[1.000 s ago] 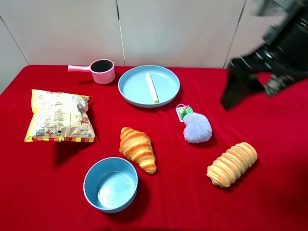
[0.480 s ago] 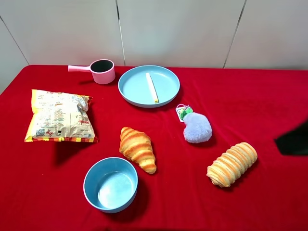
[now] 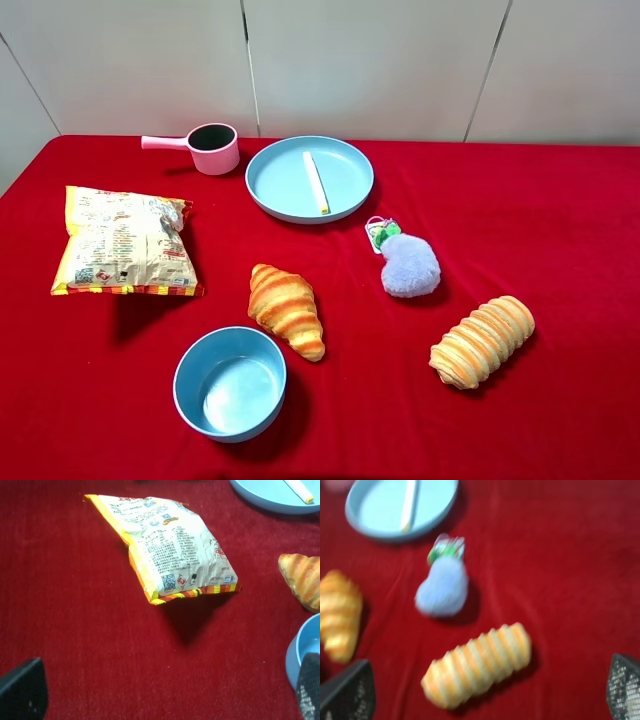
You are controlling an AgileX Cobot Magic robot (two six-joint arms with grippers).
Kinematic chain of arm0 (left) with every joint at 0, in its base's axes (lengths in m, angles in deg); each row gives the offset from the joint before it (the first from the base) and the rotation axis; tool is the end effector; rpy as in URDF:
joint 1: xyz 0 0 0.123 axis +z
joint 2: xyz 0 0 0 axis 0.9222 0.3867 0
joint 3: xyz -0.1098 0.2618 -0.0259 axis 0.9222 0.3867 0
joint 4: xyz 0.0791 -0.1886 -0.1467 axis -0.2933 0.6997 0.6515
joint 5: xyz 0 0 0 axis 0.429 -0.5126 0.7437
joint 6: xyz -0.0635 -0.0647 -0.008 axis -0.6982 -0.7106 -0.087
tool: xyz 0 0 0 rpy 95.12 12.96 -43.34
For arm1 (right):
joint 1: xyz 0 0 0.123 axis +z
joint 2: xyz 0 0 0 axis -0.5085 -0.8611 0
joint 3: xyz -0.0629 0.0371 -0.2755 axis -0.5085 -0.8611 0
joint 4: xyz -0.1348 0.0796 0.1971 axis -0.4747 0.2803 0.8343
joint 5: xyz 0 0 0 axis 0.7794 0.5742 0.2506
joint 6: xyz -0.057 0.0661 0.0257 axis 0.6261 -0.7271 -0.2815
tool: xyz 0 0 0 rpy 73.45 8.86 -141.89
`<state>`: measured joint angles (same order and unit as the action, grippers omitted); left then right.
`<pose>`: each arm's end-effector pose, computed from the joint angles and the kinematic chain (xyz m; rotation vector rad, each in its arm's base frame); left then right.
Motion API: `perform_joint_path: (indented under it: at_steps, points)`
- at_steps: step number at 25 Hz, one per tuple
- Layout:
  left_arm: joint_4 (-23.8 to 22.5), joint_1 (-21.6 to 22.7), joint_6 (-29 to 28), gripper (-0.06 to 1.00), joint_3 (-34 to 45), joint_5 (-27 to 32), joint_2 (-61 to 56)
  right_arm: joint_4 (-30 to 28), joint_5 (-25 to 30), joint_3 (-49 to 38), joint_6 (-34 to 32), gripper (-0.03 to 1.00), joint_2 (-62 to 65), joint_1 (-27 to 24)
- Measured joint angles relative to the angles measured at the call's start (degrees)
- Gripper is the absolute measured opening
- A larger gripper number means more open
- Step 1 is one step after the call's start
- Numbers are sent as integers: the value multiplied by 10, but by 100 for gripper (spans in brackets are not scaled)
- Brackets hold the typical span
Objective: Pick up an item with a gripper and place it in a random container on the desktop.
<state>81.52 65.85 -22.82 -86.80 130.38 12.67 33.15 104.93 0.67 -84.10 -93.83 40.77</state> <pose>-0.0050 -0.0039 0.2748 0.1322 2.0427 -0.0120 0.0106 0.0106 0.3118 -0.1926 2.1248 0.2350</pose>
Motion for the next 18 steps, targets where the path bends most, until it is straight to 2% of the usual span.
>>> perform_joint_path:
  at_steps: [7, 18]
  points:
    - [0, 0, 0, 100, 0, 0, 0, -12, -20, -65, 0, 69, 112, -67]
    - [0, 0, 0, 100, 0, 0, 0, -34, -31, -75, 0, 69, 112, -73]
